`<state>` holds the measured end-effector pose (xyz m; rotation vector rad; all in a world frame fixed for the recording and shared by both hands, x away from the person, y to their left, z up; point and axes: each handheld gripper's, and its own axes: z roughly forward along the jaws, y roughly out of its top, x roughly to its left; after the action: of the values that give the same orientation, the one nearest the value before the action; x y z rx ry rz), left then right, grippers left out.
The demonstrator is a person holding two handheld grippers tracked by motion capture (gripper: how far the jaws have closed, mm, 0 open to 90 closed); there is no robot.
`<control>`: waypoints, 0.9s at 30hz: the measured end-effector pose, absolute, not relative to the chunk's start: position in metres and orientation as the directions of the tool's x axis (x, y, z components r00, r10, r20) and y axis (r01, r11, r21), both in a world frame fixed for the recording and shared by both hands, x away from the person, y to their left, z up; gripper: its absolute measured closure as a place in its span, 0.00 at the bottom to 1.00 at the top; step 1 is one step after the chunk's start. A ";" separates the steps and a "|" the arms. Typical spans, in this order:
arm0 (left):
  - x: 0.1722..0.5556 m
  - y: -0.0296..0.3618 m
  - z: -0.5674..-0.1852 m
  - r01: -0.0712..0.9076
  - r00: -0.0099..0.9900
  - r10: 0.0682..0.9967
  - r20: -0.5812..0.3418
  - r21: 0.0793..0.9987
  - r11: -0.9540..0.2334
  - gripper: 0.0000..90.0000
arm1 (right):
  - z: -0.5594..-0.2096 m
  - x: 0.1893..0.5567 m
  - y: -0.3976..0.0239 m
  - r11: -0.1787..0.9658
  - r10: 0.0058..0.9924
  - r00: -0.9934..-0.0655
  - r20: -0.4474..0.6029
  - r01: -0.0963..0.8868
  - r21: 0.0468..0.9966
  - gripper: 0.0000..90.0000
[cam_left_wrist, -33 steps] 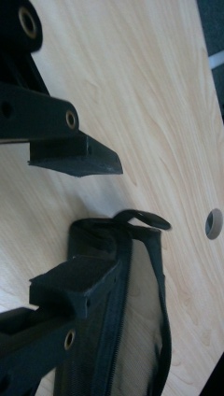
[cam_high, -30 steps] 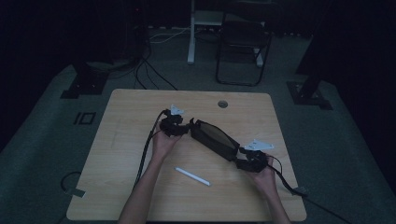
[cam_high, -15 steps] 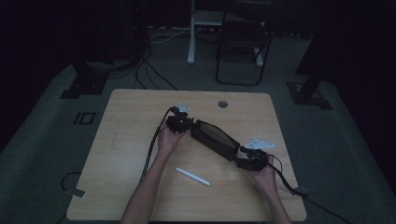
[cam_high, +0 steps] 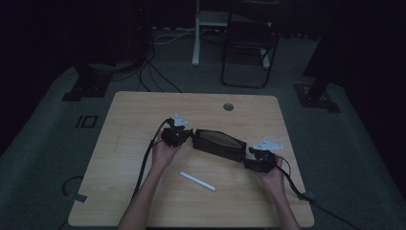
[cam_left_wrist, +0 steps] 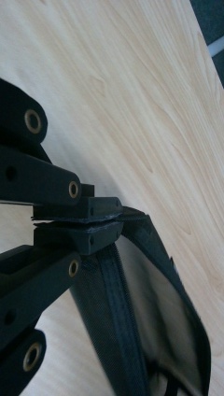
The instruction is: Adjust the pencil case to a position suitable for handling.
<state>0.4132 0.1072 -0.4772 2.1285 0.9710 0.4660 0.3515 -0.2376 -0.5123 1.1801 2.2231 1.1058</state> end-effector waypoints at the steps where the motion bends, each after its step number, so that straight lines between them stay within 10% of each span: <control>1: 0.409 0.110 -0.477 0.492 0.647 0.762 0.025 0.750 -0.443 0.98 | -0.512 0.352 -0.238 0.332 0.824 -0.566 0.025 0.518 0.789 0.47; 27: 0.341 0.136 -0.486 0.498 0.664 0.748 -0.008 0.751 -0.434 0.94 | -0.511 0.384 -0.221 0.319 0.812 -0.581 0.062 0.529 0.786 0.63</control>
<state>0.3411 0.1358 -0.4859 2.1234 0.9595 0.4230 0.3841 -0.2209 -0.5112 1.1971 2.2459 1.1396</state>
